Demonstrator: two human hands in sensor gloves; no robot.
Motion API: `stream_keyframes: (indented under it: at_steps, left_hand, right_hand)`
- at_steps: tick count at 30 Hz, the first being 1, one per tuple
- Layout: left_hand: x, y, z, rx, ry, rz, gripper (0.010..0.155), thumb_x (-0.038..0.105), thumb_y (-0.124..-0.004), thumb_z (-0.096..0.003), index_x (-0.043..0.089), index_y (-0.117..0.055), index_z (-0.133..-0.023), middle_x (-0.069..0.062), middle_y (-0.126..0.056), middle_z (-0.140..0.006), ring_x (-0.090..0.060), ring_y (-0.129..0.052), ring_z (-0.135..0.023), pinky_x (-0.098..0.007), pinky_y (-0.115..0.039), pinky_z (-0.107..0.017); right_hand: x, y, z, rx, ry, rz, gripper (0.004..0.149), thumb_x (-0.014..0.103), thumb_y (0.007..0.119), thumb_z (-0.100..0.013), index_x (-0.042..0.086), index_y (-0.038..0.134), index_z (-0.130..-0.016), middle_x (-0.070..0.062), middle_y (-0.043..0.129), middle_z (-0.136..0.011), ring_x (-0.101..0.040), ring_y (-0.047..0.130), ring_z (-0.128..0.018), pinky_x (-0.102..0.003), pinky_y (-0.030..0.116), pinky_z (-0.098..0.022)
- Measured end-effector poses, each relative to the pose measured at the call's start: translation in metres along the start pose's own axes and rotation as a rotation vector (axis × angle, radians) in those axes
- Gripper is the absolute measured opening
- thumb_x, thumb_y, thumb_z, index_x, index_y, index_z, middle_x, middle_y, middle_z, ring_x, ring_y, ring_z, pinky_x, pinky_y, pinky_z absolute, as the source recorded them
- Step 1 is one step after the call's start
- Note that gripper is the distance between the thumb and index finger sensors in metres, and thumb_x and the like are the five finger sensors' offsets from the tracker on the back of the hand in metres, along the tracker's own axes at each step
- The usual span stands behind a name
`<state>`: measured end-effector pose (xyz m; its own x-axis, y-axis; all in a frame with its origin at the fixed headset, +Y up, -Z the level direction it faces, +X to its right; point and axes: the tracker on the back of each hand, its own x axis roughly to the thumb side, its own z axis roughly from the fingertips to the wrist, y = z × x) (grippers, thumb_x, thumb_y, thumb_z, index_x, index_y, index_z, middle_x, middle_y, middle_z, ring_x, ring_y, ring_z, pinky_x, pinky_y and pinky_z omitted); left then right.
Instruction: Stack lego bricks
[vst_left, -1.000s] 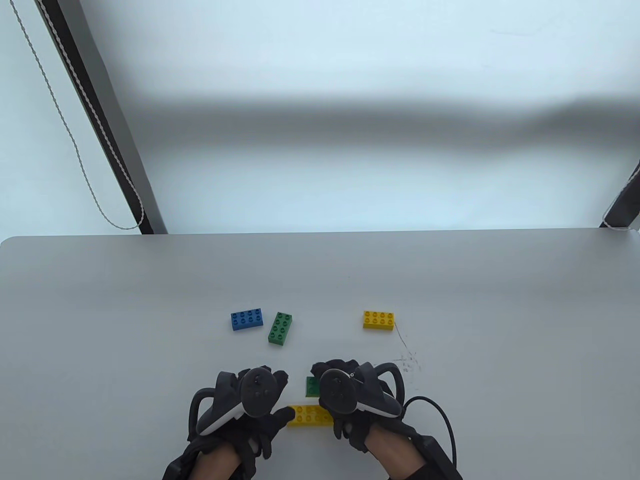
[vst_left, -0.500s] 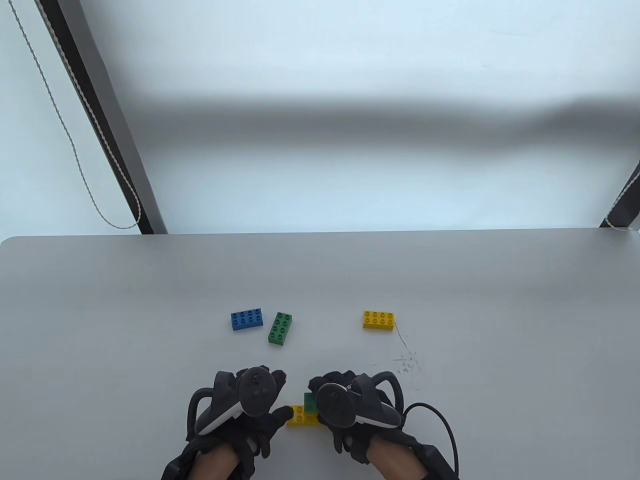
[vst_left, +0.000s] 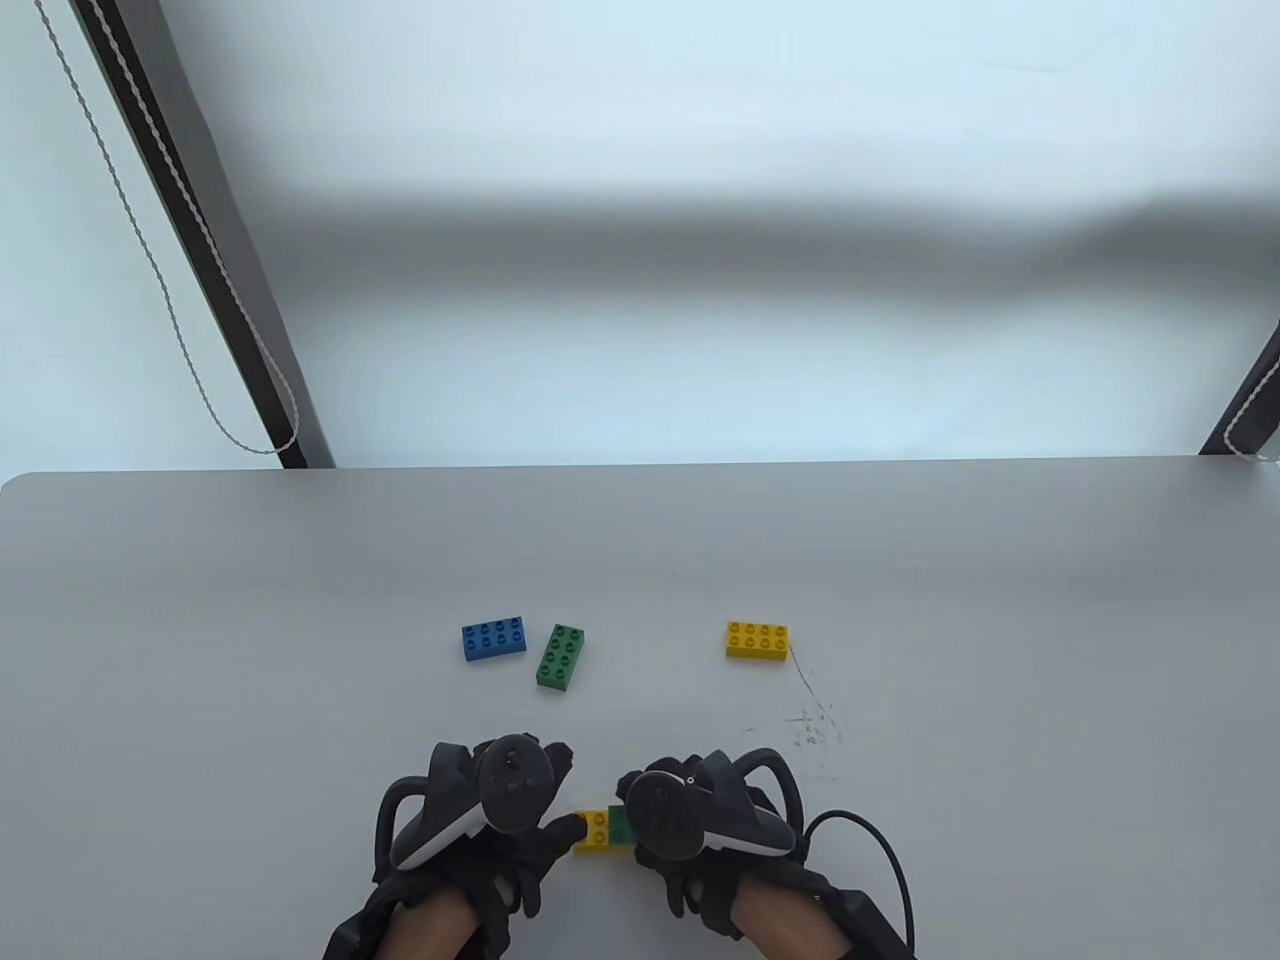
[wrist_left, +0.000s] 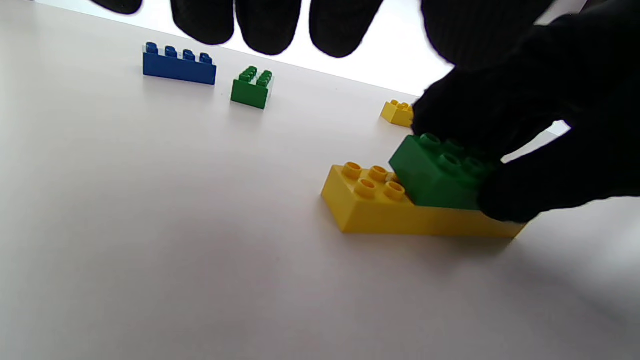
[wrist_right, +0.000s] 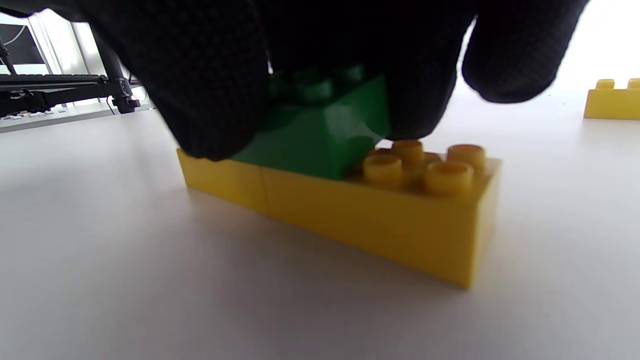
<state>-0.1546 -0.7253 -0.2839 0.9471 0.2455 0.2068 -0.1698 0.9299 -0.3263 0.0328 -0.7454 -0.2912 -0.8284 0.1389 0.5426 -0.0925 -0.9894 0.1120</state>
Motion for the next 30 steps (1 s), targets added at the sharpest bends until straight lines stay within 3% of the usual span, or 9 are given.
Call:
stream_keyframes:
  at_steps: [30]
  left_hand:
    - [0.0025,-0.0017,-0.0005,-0.018,-0.001,-0.005,0.075,0.060,-0.071,-0.0401,0.028,-0.054,-0.106,-0.011,-0.050,-0.117,-0.040,-0.048,-0.106,-0.068,-0.045,-0.072]
  right_hand:
    - [-0.0099,0.0048,-0.0048,0.065,0.061,-0.115,0.064,0.035,0.094,-0.029,0.014,0.074,-0.086,-0.012,0.087,-0.082,-0.037,0.095,-0.068,-0.056,0.081,-0.050]
